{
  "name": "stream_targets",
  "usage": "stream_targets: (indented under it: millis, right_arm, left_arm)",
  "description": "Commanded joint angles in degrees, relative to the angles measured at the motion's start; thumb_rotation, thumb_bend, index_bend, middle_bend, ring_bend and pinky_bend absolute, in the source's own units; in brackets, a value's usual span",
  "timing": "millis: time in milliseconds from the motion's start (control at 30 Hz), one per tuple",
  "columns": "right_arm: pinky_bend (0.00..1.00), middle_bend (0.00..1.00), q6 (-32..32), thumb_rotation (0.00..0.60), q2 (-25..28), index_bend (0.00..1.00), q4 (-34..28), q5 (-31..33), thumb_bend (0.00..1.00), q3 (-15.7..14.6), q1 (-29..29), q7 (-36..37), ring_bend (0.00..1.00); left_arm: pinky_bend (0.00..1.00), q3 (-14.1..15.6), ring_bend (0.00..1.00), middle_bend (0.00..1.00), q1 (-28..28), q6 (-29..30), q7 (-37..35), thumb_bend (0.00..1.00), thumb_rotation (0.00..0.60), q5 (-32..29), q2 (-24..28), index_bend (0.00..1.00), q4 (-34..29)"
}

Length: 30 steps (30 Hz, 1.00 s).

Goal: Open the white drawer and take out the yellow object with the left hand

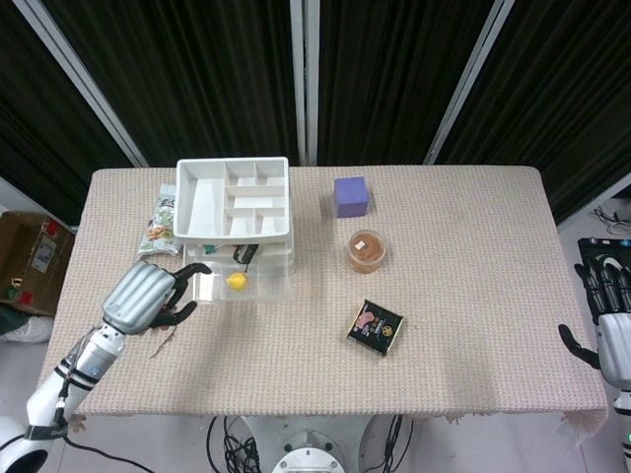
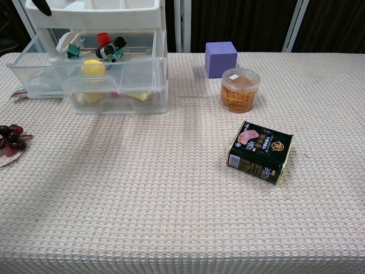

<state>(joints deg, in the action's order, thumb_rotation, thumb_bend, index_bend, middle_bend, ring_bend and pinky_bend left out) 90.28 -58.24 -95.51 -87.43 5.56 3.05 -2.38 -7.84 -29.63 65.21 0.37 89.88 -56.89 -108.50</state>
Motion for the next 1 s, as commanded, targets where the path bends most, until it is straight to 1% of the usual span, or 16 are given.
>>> stream_targets:
  millis: [33, 100, 167, 300, 433, 533, 733, 1000]
  right_arm:
    - [0.0, 0.0, 0.5, 0.6, 0.3, 0.0, -0.9, -1.0, 0.2, -0.2, -0.1, -0.5, 0.0]
    - [0.0, 0.0, 0.8, 0.6, 0.5, 0.0, -1.4, -1.4, 0.2, -0.4, -0.3, -0.7, 0.0]
    - [0.0, 0.0, 1.0, 0.6, 0.6, 0.0, -1.7, -1.5, 0.2, -0.6, -0.5, -0.9, 0.0]
    - [0.0, 0.0, 1.1, 0.6, 0.7, 0.0, -2.2, -1.1, 0.2, -0.8, -1.0, -1.6, 0.0]
    - [0.0, 0.0, 1.1, 0.6, 0.9, 0.0, -2.9, -0.6, 0.2, -0.8, -1.3, -2.4, 0.0]
    - [0.0, 0.0, 1.0, 0.6, 0.8, 0.0, -3.2, -0.4, 0.2, -0.8, -1.4, -2.8, 0.0]
    - [0.0, 0.0, -0.1, 0.6, 0.1, 0.0, -3.4, 0.4, 0.2, -0.8, -1.1, -3.8, 0.0]
    - [0.0, 0.0, -0.9, 0.6, 0.0, 0.0, -3.9, 1.0, 0.2, -0.7, -0.9, -4.7, 0.0]
  left_arm:
    - [1.0, -3.1, 0.89, 0.79, -4.5, -0.9, 6.7, 0.22, 0.6, 2.9, -0.9, 0.36, 5.9]
    - [1.0, -3.7, 0.89, 0.79, -6.9, -2.9, 8.5, 0.17, 0.6, 3.6, -2.1, 0.38, 8.3]
    - [1.0, -3.7, 0.89, 0.79, -9.0, -5.1, 8.5, 0.11, 0.6, 4.4, -3.0, 0.39, 10.1]
    - [1.0, -3.3, 0.89, 0.78, -12.6, -7.6, 10.8, 0.07, 0.6, 7.2, -4.9, 0.4, 14.6]
    - [1.0, -2.5, 0.89, 0.78, -15.1, -9.1, 12.5, 0.07, 0.6, 9.4, -6.2, 0.4, 17.6]
    - [1.0, -1.6, 0.89, 0.78, -16.5, -10.3, 13.1, 0.07, 0.6, 10.8, -6.3, 0.4, 18.4]
    - [1.0, 0.1, 0.89, 0.78, -18.6, -10.5, 14.4, 0.07, 0.6, 13.9, -7.2, 0.39, 19.9]
    - [1.0, 1.4, 0.89, 0.77, -20.5, -12.7, 15.9, 0.07, 0.6, 14.2, -6.5, 0.36, 19.5]
